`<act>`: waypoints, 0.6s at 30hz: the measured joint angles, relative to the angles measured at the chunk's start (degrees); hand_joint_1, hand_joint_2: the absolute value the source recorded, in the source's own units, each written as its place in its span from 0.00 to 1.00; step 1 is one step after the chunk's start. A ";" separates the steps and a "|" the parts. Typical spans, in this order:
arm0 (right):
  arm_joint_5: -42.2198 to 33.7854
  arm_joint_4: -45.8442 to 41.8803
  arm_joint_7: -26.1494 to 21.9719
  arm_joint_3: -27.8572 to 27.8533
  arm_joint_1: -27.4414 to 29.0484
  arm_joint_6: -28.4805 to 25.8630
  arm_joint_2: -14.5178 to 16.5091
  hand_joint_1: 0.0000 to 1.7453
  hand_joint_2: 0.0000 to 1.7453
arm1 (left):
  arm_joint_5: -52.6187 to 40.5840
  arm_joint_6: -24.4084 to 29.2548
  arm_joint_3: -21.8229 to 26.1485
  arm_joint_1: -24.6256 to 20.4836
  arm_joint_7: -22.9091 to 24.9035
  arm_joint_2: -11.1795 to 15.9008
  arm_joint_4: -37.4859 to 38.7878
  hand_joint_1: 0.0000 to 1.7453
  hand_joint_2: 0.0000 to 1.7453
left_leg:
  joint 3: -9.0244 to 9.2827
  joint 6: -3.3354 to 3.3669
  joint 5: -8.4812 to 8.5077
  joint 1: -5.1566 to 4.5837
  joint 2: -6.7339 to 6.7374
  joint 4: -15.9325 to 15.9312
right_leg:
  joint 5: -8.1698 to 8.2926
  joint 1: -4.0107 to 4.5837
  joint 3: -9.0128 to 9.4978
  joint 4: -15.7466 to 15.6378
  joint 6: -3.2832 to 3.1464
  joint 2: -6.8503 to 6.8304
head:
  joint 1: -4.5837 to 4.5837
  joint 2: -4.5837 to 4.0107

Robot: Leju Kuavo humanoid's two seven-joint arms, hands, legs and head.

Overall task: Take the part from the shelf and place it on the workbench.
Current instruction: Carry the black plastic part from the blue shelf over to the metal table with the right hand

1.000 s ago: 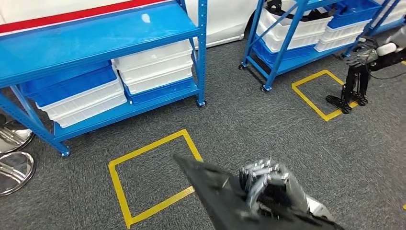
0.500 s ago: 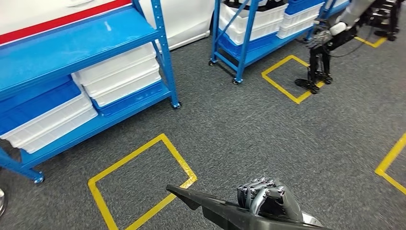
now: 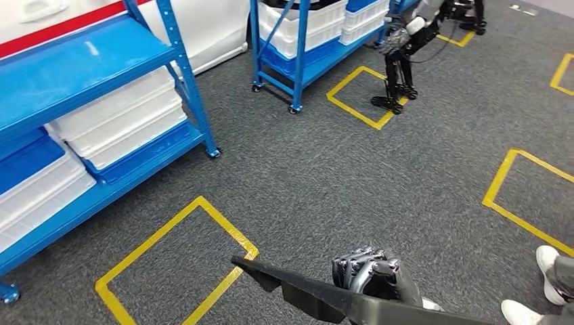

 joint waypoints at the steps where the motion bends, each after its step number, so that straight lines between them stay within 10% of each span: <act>1: -0.03 -0.11 0.09 0.03 -0.61 -0.27 0.08 0.98 1.00 | -0.34 -0.40 -0.03 -0.09 -0.17 0.07 0.01 0.00 1.00 | 0.15 -0.33 -0.22 -0.15 0.56 0.10 | 0.82 0.24 1.50 -2.95 -0.34 -1.21 | -0.02 0.00; 5: -0.60 -0.64 0.12 0.08 -2.39 -0.72 0.20 0.98 1.00 | -1.02 -1.72 -0.26 -0.54 -0.37 0.27 0.01 0.00 1.00 | 0.40 -1.56 -0.96 -0.28 2.21 0.44 | 1.12 0.76 1.87 -5.18 -1.84 -0.50 | -0.02 0.00; 9: -1.88 -1.34 -0.10 0.09 -4.50 -0.61 0.22 0.98 1.00 | -0.97 -1.80 -0.34 -0.54 0.85 0.59 0.01 0.00 1.00 | -4.02 -2.24 -6.91 0.30 -3.89 10.57 | 1.52 0.57 1.80 -5.51 -3.10 2.21 | -0.03 0.00; 12: -3.48 -1.36 0.07 -0.27 -5.00 0.23 0.22 0.98 1.00 | -1.20 -1.80 -0.32 -0.05 2.78 0.80 0.01 0.00 1.00 | -7.87 -2.24 -8.12 0.30 -4.70 17.57 | 1.51 0.74 1.82 -5.29 -3.25 4.59 | -0.03 0.00; 15: -4.45 -1.14 0.31 -0.91 -5.19 1.14 0.22 0.98 1.00 | -1.75 -1.86 -0.33 0.04 4.27 0.82 0.01 0.00 1.00 | -4.33 -1.91 -1.88 0.45 -6.83 8.17 | 1.32 0.78 1.98 -4.91 -3.00 6.88 | -0.03 0.00; 18: -4.72 -0.79 0.62 -1.33 -5.19 1.34 0.24 0.98 1.00 | -1.85 -2.02 -0.33 0.24 4.94 0.80 0.01 0.00 1.00 | -1.88 -1.42 -0.40 0.47 -9.24 2.18 | 1.37 0.74 1.29 -4.43 -2.10 8.92 | -0.02 0.00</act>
